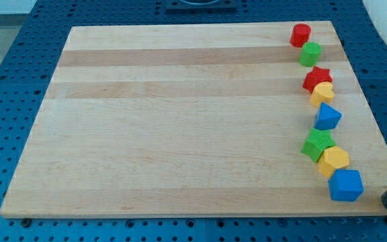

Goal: Keep your hand to the left of the green star

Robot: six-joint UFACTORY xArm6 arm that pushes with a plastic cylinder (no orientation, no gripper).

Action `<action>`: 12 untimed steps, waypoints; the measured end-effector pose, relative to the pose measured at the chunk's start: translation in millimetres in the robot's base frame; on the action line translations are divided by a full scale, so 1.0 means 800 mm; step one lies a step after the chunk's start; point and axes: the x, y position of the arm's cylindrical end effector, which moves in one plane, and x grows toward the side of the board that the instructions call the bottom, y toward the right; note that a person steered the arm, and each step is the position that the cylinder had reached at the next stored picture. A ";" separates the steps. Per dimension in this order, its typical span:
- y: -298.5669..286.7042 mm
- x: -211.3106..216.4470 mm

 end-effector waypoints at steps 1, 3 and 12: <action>-0.012 -0.001; -0.023 -0.002; -0.216 -0.533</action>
